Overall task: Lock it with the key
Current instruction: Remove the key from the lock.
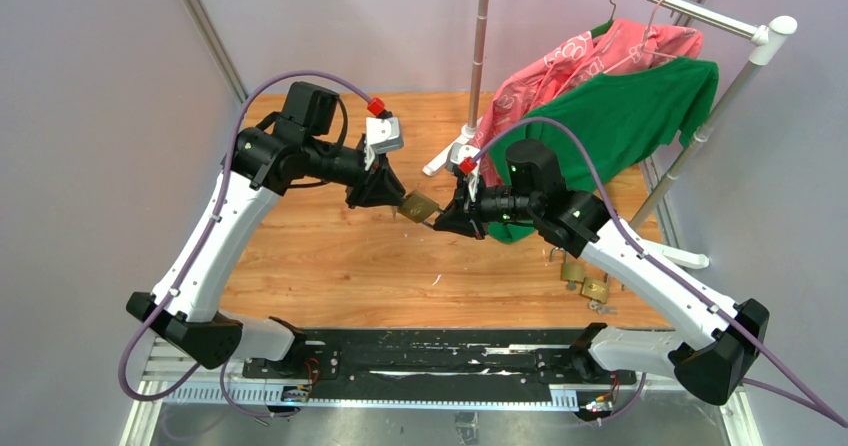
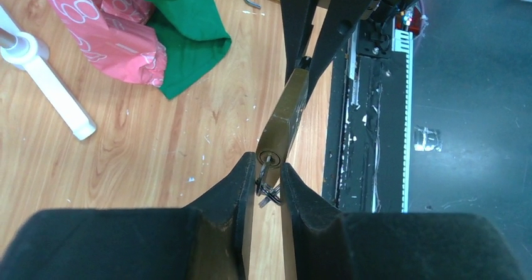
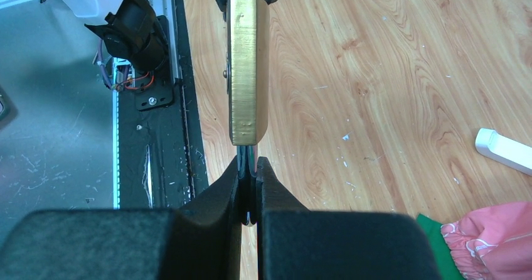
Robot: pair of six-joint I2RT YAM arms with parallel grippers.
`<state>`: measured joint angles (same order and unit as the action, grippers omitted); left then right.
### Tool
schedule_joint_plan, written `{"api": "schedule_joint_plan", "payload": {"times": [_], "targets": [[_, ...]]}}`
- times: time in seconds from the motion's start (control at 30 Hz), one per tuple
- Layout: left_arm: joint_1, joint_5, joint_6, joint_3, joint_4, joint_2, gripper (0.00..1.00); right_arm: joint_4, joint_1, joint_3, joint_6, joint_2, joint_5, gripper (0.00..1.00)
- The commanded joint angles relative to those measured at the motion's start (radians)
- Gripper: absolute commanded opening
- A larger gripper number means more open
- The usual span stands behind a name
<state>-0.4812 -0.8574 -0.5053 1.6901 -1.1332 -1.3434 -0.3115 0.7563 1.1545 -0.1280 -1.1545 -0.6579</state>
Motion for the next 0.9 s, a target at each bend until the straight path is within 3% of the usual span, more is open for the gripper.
{"api": "schedule_joint_plan", "payload": {"times": [0.0, 0.1, 0.2, 0.5, 0.6, 0.77, 0.87], "targets": [[-0.011, 0.010, -0.010, 0.016, -0.022, 0.002, 0.20, 0.082, -0.004, 0.056, -0.015, 0.041, -0.004, 0.00], [-0.011, 0.019, -0.020, 0.017, -0.022, 0.003, 0.15, 0.079, -0.003, 0.057, -0.015, 0.042, -0.002, 0.00], [-0.011, 0.031, -0.029, 0.013, -0.022, 0.006, 0.00, 0.079, -0.004, 0.060, -0.018, 0.047, 0.001, 0.00], [-0.016, 0.158, 0.022, 0.031, -0.021, 0.013, 0.00, 0.074, -0.004, 0.057, -0.032, 0.057, 0.030, 0.00], [-0.016, 0.095, 0.044, 0.026, -0.021, 0.013, 0.00, 0.073, -0.004, 0.062, -0.034, 0.051, 0.027, 0.00], [-0.016, 0.078, 0.114, 0.045, -0.022, 0.015, 0.45, 0.060, -0.003, 0.065, -0.040, 0.051, 0.030, 0.00], [-0.016, 0.121, 0.158, 0.087, -0.020, 0.018, 0.58, 0.055, -0.004, 0.063, -0.041, 0.052, 0.031, 0.00]]}}
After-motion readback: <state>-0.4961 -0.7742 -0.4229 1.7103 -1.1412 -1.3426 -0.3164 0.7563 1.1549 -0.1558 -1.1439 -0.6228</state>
